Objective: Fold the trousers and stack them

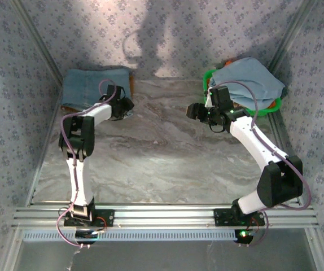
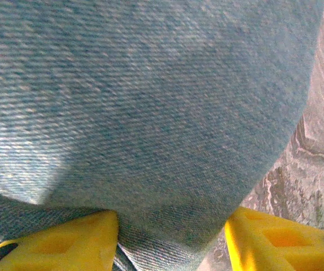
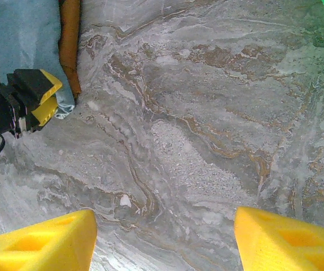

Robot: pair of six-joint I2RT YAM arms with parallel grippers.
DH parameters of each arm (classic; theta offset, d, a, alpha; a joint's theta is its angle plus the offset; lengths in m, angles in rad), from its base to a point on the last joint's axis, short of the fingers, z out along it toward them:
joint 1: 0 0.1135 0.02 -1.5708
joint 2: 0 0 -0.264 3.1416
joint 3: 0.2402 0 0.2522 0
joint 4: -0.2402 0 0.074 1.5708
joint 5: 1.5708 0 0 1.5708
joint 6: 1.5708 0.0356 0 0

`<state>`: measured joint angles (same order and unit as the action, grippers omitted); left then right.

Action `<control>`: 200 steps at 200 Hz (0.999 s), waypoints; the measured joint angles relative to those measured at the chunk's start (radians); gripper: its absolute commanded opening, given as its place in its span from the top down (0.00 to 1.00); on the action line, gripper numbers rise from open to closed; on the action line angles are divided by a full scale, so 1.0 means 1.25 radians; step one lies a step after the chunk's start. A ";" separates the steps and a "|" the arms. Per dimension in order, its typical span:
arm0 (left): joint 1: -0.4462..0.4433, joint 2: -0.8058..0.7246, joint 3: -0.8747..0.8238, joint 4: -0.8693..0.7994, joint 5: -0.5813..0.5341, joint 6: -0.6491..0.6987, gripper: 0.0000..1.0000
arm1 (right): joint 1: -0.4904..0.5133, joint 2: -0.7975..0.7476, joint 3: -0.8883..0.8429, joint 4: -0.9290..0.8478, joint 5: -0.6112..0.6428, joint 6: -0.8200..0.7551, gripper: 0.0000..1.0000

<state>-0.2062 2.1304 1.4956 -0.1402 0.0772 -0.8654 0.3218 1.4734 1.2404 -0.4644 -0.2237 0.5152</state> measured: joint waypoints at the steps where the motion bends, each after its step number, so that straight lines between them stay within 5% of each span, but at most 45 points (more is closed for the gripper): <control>1: 0.000 0.000 0.000 0.001 0.000 0.000 0.45 | 0.000 0.000 0.000 0.000 0.000 0.000 0.33; 117: 0.102 0.022 0.042 -0.020 -0.020 0.015 0.44 | -0.024 -0.001 0.000 -0.019 0.000 -0.007 0.33; 169: 0.097 -0.019 0.024 -0.027 -0.021 0.070 0.19 | -0.035 -0.033 0.000 -0.038 0.000 -0.014 0.28; 186: 0.097 -0.102 -0.034 -0.033 -0.035 0.091 0.01 | -0.041 -0.058 0.000 -0.051 0.000 -0.026 0.18; 195: 0.097 -0.166 -0.062 -0.043 -0.037 0.111 0.00 | -0.043 -0.075 0.000 -0.056 -0.001 -0.028 0.02; 200: 0.097 -0.200 -0.075 -0.048 -0.041 0.117 0.00 | -0.043 -0.084 0.000 -0.060 -0.001 -0.037 0.00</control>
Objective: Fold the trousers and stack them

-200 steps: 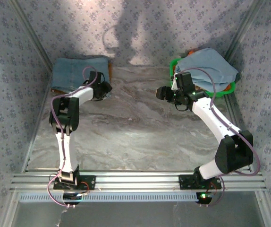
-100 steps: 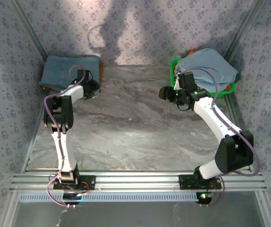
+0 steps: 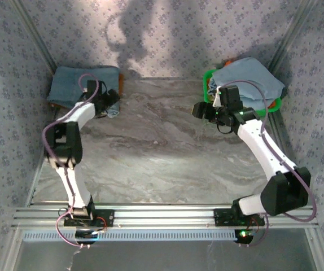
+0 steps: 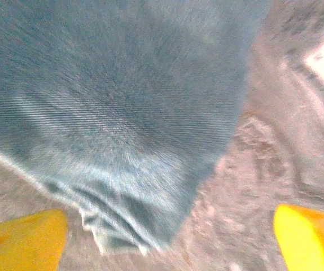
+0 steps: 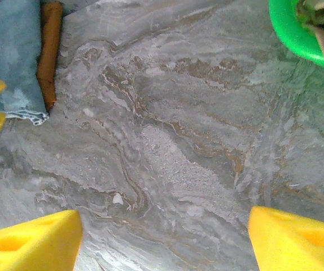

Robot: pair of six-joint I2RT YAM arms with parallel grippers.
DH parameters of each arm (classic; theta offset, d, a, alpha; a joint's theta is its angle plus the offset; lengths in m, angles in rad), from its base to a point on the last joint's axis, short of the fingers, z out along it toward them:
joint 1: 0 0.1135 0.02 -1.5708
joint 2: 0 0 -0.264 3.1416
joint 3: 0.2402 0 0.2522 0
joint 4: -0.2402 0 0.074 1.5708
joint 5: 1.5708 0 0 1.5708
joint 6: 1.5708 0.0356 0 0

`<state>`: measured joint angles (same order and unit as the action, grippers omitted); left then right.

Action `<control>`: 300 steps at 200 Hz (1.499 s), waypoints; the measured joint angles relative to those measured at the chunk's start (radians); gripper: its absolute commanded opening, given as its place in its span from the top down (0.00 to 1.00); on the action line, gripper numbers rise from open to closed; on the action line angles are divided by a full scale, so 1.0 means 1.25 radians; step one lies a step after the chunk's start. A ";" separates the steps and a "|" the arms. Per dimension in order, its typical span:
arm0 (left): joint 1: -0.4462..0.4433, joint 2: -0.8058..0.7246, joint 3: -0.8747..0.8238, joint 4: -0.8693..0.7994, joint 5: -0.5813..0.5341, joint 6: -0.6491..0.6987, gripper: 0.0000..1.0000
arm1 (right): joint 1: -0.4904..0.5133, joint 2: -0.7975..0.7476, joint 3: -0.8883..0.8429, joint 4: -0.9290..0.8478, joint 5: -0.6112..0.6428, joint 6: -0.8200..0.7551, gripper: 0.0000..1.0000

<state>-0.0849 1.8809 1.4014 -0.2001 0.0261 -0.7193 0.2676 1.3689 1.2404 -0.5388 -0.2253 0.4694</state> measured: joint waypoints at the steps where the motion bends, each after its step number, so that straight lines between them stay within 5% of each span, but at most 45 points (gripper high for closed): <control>1: 0.000 -0.013 -0.003 -0.003 0.000 0.003 0.00 | 0.000 -0.003 0.000 0.000 0.000 0.004 0.00; 55: -0.070 -0.516 -0.110 -0.094 -0.118 0.127 0.00 | 0.019 -0.114 0.025 -0.028 0.030 -0.012 0.00; 103: -0.112 -0.847 -0.292 -0.188 -0.306 0.193 0.01 | 0.165 -0.267 -0.034 0.046 0.250 -0.018 0.00; 143: -0.110 -1.022 -0.652 0.045 -0.338 0.383 0.00 | 0.137 -0.246 -0.116 0.125 0.299 -0.114 0.00; 196: -0.020 -0.851 -0.899 0.380 -0.315 0.483 0.00 | 0.076 -0.247 -0.388 0.360 0.246 -0.430 0.00; 237: 0.034 -0.533 -0.919 0.659 -0.258 0.492 0.01 | -0.077 -0.234 -0.521 0.549 0.223 -0.451 0.00; 287: 0.097 -0.317 -0.914 0.896 -0.169 0.504 0.00 | -0.193 -0.127 -0.683 0.806 0.200 -0.451 0.00; 300: 0.109 -0.284 -0.898 0.871 -0.145 0.503 0.00 | -0.203 -0.061 -0.707 0.869 0.195 -0.451 0.00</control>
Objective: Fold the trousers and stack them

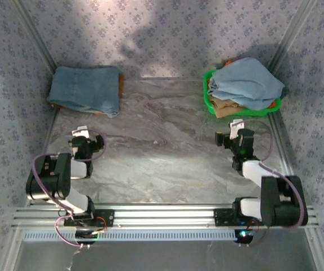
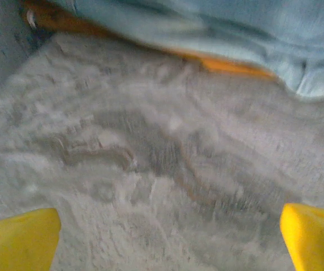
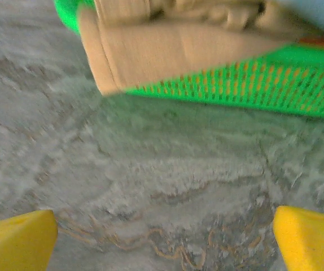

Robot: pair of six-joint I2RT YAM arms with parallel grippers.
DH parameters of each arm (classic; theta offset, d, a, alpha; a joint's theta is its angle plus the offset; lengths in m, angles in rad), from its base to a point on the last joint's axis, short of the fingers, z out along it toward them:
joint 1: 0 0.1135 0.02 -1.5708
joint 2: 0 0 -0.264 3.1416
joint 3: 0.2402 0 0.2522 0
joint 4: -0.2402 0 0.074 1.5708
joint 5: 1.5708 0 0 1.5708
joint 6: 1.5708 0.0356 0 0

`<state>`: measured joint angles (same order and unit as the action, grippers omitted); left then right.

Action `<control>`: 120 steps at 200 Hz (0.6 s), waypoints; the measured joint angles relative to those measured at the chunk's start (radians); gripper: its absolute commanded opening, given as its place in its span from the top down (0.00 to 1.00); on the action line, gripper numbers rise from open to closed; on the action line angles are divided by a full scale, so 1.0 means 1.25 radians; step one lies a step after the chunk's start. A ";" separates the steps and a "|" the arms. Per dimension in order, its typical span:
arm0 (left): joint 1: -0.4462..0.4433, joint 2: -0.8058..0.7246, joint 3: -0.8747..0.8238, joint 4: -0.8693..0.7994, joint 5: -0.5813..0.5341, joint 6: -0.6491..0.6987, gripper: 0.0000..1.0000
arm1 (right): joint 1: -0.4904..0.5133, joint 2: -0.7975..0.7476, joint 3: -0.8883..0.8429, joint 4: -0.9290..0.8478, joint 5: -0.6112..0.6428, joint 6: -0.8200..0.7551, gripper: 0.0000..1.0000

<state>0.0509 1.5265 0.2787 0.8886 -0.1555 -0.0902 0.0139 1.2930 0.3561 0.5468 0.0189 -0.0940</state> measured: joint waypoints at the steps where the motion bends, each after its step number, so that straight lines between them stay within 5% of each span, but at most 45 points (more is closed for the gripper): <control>1: 0.001 0.000 0.002 -0.005 0.002 0.000 0.00 | 0.000 0.007 -0.002 0.008 0.000 0.000 0.00; 43: -0.001 0.009 0.083 -0.025 0.058 0.004 0.00 | -0.010 0.177 -0.015 0.151 0.005 0.013 0.00; 120: -0.025 0.009 0.091 -0.063 0.062 0.030 0.00 | -0.041 0.183 0.031 0.174 -0.006 0.042 0.00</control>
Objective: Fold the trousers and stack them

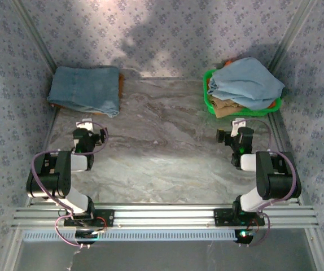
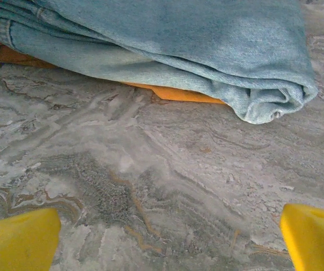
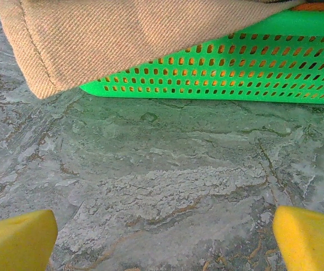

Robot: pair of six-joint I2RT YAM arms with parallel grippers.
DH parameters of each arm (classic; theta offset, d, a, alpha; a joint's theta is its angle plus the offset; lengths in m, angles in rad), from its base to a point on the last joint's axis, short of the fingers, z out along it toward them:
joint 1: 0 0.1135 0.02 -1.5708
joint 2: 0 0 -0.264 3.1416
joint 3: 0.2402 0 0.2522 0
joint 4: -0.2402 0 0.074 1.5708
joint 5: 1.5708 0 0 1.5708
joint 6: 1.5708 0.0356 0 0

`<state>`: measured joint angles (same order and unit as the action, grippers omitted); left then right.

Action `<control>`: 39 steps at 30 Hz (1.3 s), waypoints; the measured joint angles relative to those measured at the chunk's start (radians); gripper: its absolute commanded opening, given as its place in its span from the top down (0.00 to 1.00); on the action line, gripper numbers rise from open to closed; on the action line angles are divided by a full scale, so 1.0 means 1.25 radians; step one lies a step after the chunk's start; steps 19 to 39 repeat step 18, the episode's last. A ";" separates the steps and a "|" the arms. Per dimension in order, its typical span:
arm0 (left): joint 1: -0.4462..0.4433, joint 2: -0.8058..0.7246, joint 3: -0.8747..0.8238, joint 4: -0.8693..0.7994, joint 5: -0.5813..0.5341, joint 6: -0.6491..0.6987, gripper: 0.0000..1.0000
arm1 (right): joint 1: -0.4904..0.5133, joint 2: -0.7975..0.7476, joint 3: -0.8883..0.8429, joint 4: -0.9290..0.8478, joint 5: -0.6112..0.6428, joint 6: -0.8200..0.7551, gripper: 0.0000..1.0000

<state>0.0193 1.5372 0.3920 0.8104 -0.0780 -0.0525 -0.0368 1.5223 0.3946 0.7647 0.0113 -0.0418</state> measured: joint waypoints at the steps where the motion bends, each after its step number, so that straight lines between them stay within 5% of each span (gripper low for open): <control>1: -0.001 0.000 0.000 -0.001 0.002 0.001 0.00 | 0.000 0.000 0.000 0.000 0.000 0.000 0.00; 39: 0.000 0.000 0.002 -0.006 0.003 0.003 0.00 | 0.000 0.000 0.000 0.002 0.000 0.000 0.00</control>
